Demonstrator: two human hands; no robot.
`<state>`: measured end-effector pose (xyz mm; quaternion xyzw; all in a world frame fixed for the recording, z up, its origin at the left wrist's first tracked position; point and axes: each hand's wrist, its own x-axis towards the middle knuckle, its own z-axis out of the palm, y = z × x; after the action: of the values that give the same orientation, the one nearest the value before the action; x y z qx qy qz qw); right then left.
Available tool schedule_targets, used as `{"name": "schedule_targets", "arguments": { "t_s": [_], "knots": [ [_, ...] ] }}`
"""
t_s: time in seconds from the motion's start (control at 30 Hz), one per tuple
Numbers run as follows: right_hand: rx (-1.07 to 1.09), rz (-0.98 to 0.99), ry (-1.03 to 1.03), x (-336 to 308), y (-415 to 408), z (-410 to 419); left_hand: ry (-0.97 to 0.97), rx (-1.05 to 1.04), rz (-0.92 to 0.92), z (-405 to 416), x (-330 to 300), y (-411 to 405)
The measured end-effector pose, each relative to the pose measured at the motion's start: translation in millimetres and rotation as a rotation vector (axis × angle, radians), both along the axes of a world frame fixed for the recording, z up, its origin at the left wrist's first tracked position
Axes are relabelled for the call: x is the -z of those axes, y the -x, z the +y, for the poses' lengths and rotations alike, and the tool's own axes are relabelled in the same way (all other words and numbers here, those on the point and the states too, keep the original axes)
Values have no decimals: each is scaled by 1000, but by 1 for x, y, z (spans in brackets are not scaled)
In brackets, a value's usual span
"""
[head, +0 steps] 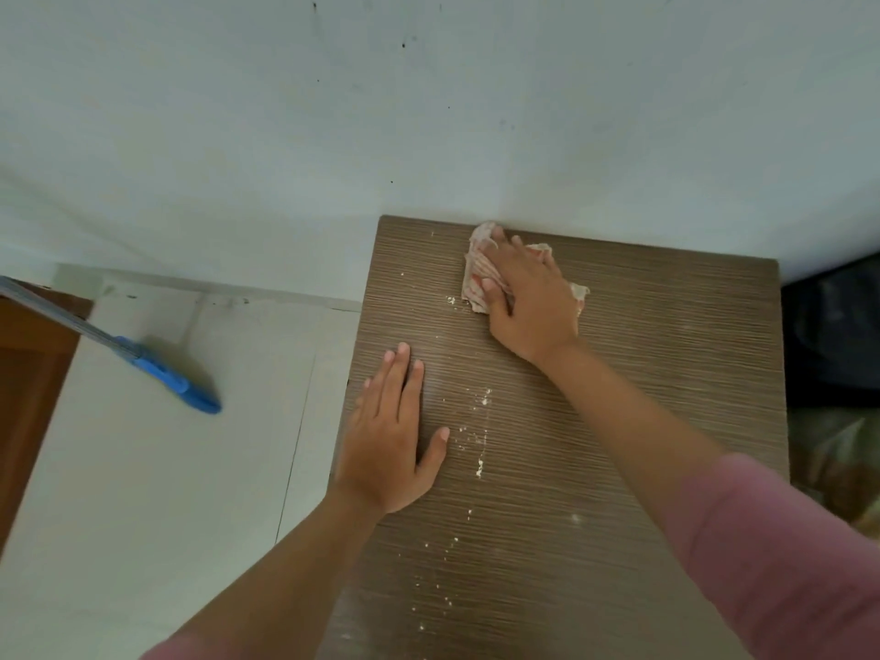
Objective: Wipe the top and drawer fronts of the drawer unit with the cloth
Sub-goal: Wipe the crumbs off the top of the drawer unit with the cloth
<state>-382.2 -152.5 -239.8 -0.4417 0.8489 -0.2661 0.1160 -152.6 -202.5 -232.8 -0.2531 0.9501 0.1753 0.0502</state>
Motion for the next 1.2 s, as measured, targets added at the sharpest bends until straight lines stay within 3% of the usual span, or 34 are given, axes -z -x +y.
{"name": "schedule_targets", "arguments": {
  "t_s": [0.2, 0.4, 0.63, 0.97, 1.2],
  "knots": [
    [-197, -60, -13, -2, 3, -13, -2, 14, -20, -1, 1, -2],
    [-232, -175, -5, -7, -17, 4, 12, 8, 8, -1, 2, -1],
    [-230, -147, 29, -7, -69, 41, -25, -26, 83, 5, 2, -14],
    [-133, -138, 66, -1, -159, 99, -90, 47, 132, 70, -4, -160],
    [-89, -127, 72, 1, -211, 129, -2, 102, 53, 86, 8, -182]
  ]
}}
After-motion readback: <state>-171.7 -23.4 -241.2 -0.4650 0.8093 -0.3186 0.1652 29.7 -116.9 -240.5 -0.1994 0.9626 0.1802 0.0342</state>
